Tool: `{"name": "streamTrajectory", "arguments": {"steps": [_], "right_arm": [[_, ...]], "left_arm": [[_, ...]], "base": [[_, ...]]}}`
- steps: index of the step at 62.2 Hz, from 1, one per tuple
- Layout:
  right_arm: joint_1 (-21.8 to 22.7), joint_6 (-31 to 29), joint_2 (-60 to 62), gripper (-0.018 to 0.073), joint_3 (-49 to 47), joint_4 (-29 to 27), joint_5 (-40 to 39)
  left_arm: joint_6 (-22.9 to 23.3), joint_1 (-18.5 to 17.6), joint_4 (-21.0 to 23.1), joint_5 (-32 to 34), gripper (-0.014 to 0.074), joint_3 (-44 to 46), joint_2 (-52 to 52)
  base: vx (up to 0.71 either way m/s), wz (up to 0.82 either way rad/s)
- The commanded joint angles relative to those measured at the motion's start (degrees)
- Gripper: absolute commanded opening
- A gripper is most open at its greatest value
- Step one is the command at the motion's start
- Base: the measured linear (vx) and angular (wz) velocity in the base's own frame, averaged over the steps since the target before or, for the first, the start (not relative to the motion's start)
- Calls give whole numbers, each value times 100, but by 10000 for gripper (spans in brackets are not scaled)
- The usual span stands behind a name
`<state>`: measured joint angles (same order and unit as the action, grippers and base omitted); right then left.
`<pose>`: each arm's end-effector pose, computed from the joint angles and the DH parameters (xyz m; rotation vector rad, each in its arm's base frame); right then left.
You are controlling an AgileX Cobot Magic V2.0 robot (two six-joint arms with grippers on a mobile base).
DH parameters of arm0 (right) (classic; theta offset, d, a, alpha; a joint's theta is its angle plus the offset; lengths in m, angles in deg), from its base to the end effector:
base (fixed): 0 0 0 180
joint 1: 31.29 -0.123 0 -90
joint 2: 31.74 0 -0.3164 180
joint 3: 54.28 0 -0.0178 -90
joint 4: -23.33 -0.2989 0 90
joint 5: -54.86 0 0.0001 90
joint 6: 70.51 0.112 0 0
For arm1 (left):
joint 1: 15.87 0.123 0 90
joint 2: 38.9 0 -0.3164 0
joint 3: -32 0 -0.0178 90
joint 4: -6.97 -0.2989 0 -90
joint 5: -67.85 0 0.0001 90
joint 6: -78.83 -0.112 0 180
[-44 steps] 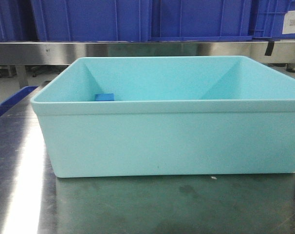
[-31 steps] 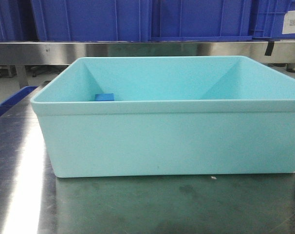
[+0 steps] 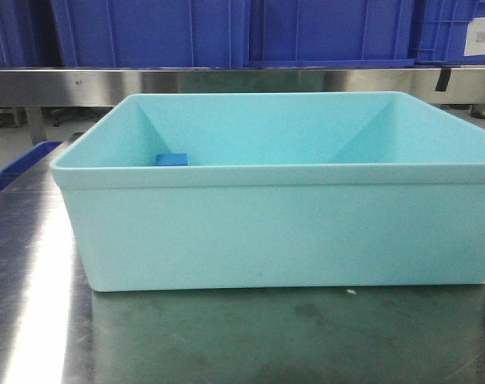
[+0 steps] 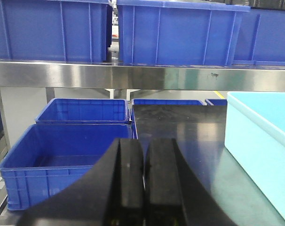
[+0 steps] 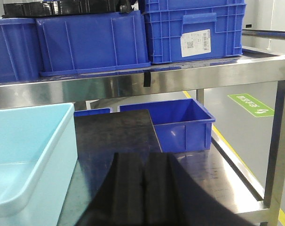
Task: Pick red cube and place on left shelf
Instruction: 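Move the right gripper over the teal tub toward the red cube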
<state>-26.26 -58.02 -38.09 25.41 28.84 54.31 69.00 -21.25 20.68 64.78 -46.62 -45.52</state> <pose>0.0938 -0.0082 0.2051 0.1554 1.4841 0.0282 0.0935 -0.0103 0.2054 0.0305 1.5411 -0.1378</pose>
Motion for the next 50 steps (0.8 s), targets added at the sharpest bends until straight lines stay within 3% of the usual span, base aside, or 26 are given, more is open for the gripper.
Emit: {"name": "streamTrajectory", "arguments": {"steps": [1,28,37,50], "right_arm": [[32,-35,90,57,-145,14,-496],[32,-35,90,57,-242,14,-791],[32,-50,-140,57,-1096,209,55],[-96,-50,-1552,57,-3053,458,1268]], "left_arm": [[1,-39,8,486,102,-136,73],[1,-39,8,486,102,-136,73],[1,-39,8,486,102,-136,73],[1,-39,8,486,102,-136,73]], "base": [[0,0],[0,0],[0,0],[0,0]]}}
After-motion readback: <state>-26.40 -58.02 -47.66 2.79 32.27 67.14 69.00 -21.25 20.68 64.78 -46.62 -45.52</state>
